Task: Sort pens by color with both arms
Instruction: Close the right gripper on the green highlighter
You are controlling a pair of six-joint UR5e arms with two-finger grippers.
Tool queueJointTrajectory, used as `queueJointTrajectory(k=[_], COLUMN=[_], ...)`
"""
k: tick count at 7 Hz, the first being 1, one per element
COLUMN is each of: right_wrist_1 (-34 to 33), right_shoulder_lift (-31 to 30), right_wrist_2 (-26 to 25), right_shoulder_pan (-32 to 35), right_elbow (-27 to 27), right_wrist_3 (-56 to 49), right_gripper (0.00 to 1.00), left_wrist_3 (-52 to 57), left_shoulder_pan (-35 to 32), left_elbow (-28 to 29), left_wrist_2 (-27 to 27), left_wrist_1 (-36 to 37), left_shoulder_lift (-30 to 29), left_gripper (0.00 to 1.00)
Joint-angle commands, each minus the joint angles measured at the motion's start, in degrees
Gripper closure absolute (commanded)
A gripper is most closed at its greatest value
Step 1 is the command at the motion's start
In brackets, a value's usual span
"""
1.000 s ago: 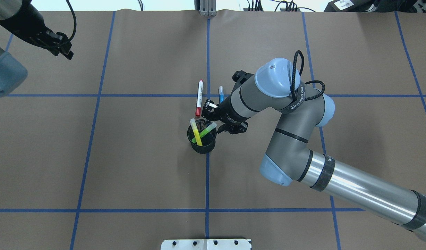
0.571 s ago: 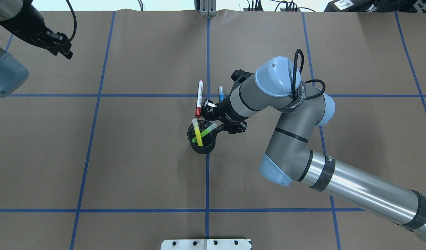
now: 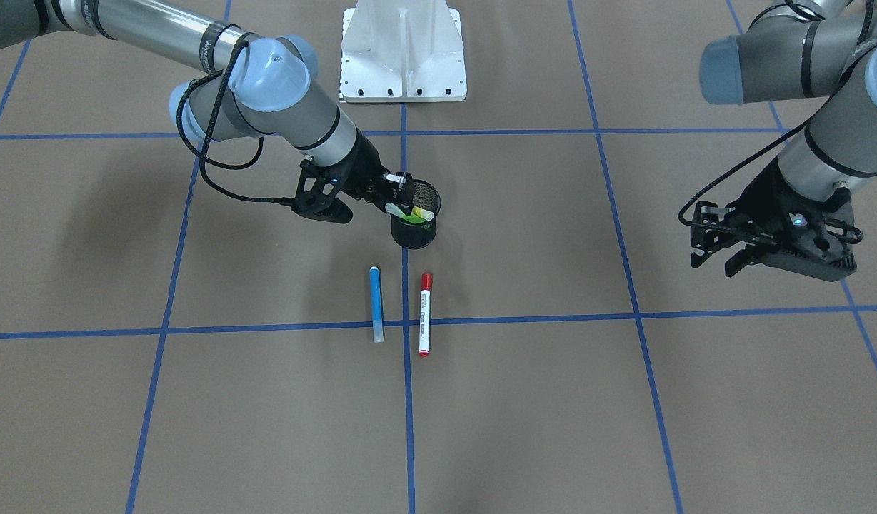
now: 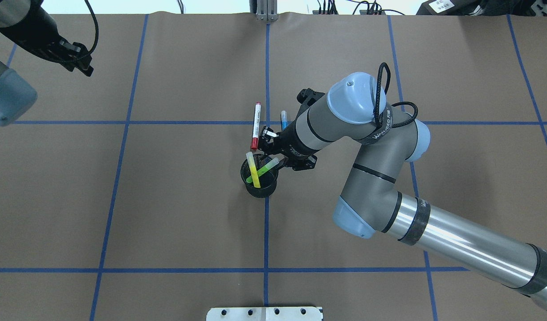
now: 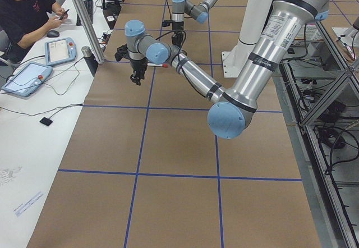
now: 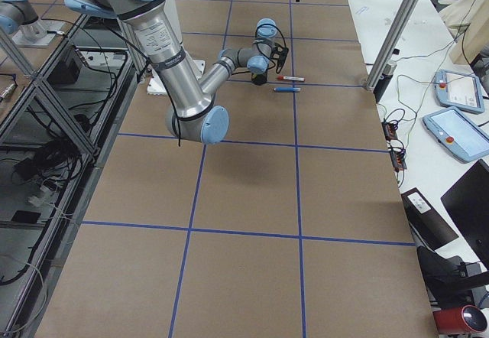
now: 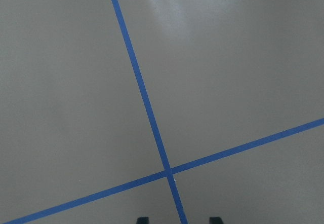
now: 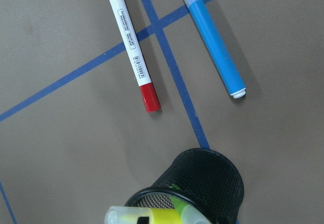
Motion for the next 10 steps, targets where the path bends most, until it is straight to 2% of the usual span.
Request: queueJointTrajectory(k=[1,3,5,6,9,10], right_wrist_1=[-0.1,-0.1,-0.1,-0.1,-0.1,-0.1], right_shoulder_lift=[0.1,0.0,0.0,-0.1,0.0,0.1], right_wrist_2=[-0.1,-0.1,-0.1,0.0,0.6,1.8], right_shoulder_pan=[0.0,0.1,0.2,0.1,0.5,1.2], right_elbow=[-0.2,-0.2,-0.3,-0.4,0.2,0.5], right_wrist_3=[0.0,-0.1,0.2,0.1,0.5,0.5], right_gripper=[0.54,0.58,0.83,0.88,0.99,0.98], left_wrist_3=[0.1,0.1,0.0,0.0,0.0,0.0], left_shoulder_pan=[0.0,0.1,0.1,0.1,0.2,0.6], left_elbow=[0.0,0.0,-0.1,-0.2,0.0,0.3], left_wrist_2=[0.0,0.4,0.4,0.4,0.4,0.8], left_wrist_1=[0.0,-0.3,-0.3,-0.3,-0.3,-0.3], left_shoulder_lift=[0.0,0.7,0.7,0.7,0.7,0.7], left_gripper=[0.49,0.49,0.49,0.49,0.49,0.49])
